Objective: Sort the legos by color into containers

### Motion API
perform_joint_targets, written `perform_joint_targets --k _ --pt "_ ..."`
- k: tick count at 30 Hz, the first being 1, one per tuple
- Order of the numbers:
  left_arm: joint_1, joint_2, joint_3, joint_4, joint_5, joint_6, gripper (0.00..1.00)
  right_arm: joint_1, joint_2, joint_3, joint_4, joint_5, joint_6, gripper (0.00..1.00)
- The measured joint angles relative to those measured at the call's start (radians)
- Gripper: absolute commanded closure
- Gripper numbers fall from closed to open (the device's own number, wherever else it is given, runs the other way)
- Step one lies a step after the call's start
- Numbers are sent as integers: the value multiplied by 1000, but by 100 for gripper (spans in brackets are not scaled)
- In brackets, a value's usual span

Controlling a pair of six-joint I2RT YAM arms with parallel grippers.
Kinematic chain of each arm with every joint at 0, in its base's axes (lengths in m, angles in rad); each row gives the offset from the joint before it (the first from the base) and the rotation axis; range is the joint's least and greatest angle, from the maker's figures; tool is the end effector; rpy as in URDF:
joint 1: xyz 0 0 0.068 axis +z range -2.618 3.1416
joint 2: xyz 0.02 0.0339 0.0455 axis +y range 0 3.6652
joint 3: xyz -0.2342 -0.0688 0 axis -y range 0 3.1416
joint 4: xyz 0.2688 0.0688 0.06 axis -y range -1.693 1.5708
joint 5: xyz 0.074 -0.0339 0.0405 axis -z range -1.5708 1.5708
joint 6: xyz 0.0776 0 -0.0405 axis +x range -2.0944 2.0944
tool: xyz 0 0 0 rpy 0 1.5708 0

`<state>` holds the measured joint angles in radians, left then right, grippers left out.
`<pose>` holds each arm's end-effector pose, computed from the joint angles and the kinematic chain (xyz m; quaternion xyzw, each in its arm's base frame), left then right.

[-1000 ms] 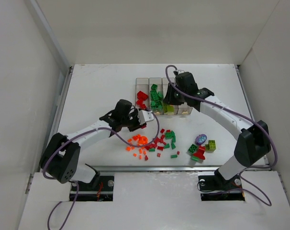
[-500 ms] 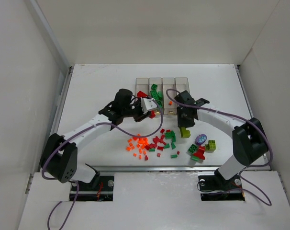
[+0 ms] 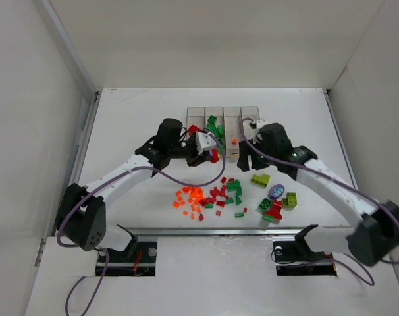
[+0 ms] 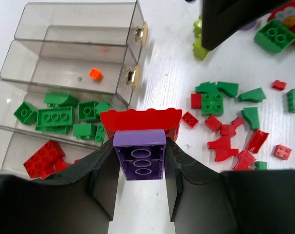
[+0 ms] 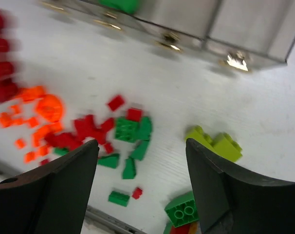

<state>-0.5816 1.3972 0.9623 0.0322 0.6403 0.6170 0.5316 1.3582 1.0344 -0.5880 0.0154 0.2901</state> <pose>0.2870 -0.2442 0.2320 0.5899 0.5560 -0.2532 0.5280 0.2914 0.1700 0.1939 -0.1115 0.9396 0.1225 0.2995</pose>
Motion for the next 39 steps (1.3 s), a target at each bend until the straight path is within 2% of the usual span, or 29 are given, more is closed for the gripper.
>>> perform_joint_targets --k 5,8,12,17,20,25,35,38,39 --pt "3 -1 21 8 105 3 100 53 -362 -137 254 -171 -176 20" --pt "6 -5 31 9 206 36 100 84 -451 -169 343 -262 -294 20" --pt "6 -5 68 7 312 67 100 92 -420 -166 412 -337 -414 20" --pt "6 -5 105 3 387 113 100 92 -307 -145 416 -398 -491 20" --pt "6 -5 106 -18 406 143 100 93 -268 -125 417 -419 -513 20" --pt "4 -5 108 -79 420 211 100 116 -240 -94 417 -433 -558 13" --pt "-6 -5 125 -131 427 274 100 148 -179 -32 376 -428 -668 12" --pt "-6 -5 130 -142 429 286 100 151 -163 -18 343 -425 -703 17" --pt "-6 -5 132 -149 428 293 100 151 -159 -16 333 -425 -710 23"
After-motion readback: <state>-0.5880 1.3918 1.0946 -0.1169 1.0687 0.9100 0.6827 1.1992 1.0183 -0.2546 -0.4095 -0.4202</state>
